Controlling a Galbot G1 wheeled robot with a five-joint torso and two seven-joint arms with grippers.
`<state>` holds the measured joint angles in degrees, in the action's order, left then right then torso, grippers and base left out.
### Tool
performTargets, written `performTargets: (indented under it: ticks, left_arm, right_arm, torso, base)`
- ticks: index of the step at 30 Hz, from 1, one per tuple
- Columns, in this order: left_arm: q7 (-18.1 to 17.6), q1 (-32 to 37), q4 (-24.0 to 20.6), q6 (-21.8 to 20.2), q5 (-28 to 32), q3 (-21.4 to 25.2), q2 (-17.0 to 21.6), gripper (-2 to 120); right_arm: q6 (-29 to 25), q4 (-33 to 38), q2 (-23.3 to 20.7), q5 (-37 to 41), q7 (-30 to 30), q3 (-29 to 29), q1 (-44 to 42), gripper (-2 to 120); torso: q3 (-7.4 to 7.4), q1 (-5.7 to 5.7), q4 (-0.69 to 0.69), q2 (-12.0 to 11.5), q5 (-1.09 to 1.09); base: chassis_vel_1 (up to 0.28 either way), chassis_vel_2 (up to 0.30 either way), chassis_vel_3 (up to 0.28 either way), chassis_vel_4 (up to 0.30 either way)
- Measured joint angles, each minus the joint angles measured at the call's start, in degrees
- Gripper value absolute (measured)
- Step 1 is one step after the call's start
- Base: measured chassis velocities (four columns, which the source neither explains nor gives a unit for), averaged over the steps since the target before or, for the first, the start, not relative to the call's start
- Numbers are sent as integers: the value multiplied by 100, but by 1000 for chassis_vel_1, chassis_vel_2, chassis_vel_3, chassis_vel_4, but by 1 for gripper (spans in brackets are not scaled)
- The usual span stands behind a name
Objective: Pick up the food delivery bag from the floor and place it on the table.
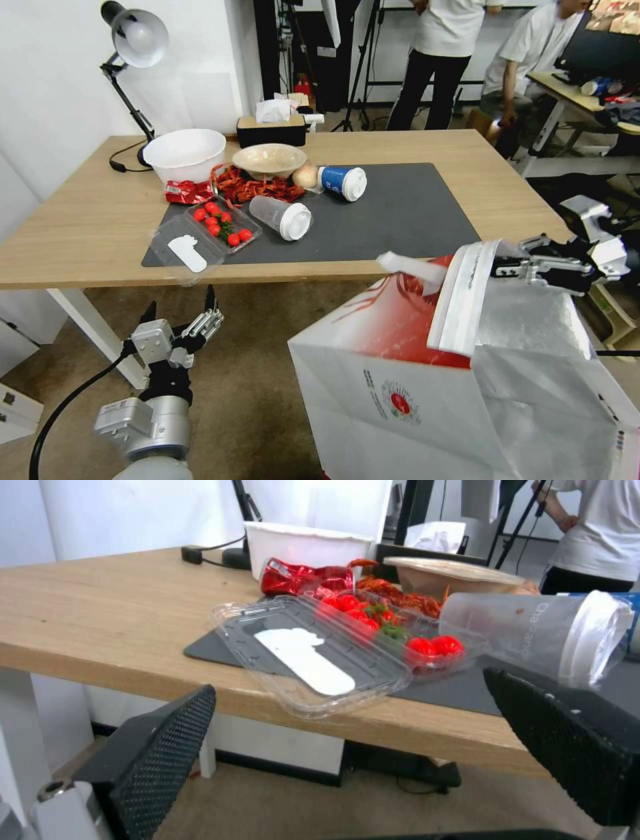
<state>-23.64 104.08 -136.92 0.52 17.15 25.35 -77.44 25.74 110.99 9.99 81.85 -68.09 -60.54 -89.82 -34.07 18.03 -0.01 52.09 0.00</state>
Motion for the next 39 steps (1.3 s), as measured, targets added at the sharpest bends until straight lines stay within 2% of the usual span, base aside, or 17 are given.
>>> performTargets:
  ticks: [10,13,14,17,22,24,25,26,27,28,30,32,33,36,37,38,39]
  left_arm:
    - [-5,-9,30,-3,7,14,12,100]
    - [-19,-12,37,-3,6,9,12,100]
    - [-19,-12,37,-3,6,9,12,100]
    - [-26,-8,37,-3,2,13,13,100]
    - [-34,4,37,-2,0,30,19,100]
    - [-41,19,37,3,-11,32,16,100]
    - [-41,19,37,3,-11,32,16,100]
    - [-44,26,37,8,-20,32,13,100]
    - [-49,41,37,16,-35,28,10,100]
    - [-49,41,37,16,-35,28,10,100]
    - [-52,40,43,21,-46,23,21,100]
    - [-53,19,71,23,-49,16,57,100]
    - [-53,19,71,23,-49,16,57,100]
    - [-54,2,106,39,-50,2,115,100]
    - [-54,2,106,39,-50,2,115,100]
    - [-55,-23,122,41,-48,-14,145,100]
    - [-55,-30,126,41,-48,-19,152,100]
  right_arm:
    - [-18,31,-19,1073,679,-157,125,0]
    - [-127,122,-5,1846,1287,-184,139,0]
    - [-127,122,-5,1846,1287,-184,139,0]
    - [-341,193,46,2609,2102,-202,158,0]
    - [-527,312,96,3092,2728,-205,183,0]
    - [-740,444,133,3462,3377,-233,214,0]
    - [-740,444,133,3462,3377,-233,214,0]
    - [-838,480,152,3595,3664,-236,220,0]
    - [-1074,549,222,3928,4365,-247,244,0]
    - [-1074,549,222,3928,4365,-247,244,0]
    - [-1389,662,321,4435,5239,-313,278,0]
    - [-1586,746,415,4666,5794,-419,282,0]
    - [-1586,746,415,4666,5794,-419,282,0]
    - [-1813,920,532,4793,6816,-574,296,0]
    - [-1813,920,532,4793,6816,-574,296,0]
    - [-1839,985,587,4789,7200,-605,311,0]
    - [-1846,994,600,4780,7264,-607,314,0]
  torso:
    - [1,0,0,-1,-1]
    - [1,-1,0,-1,0]
    - [1,-1,0,-1,0]
    - [1,0,0,-2,0]
    - [1,0,0,-2,0]
    - [2,-1,0,-2,-1]
    - [2,-1,0,-2,-1]
    - [2,-1,1,-2,-1]
    - [1,-1,0,-2,0]
    - [1,-1,0,-2,0]
    - [1,-1,1,-2,0]
    - [1,-1,0,-2,0]
    - [1,-1,0,-2,0]
    - [2,-1,1,-2,0]
    - [2,-1,1,-2,0]
    - [2,-1,1,-2,-1]
    - [2,-1,1,-2,-1]
  base:
    - [0,0,0,0]
    - [0,0,0,0]
    - [0,0,0,0]
    - [0,0,0,0]
    - [0,0,0,0]
    - [0,0,0,0]
    - [0,0,0,0]
    - [0,0,0,0]
    - [0,0,0,0]
    - [0,0,0,0]
    - [0,0,0,0]
    - [0,0,0,0]
    - [0,0,0,0]
    - [0,0,0,0]
    - [0,0,0,0]
    - [0,0,0,0]
    - [0,0,0,0]
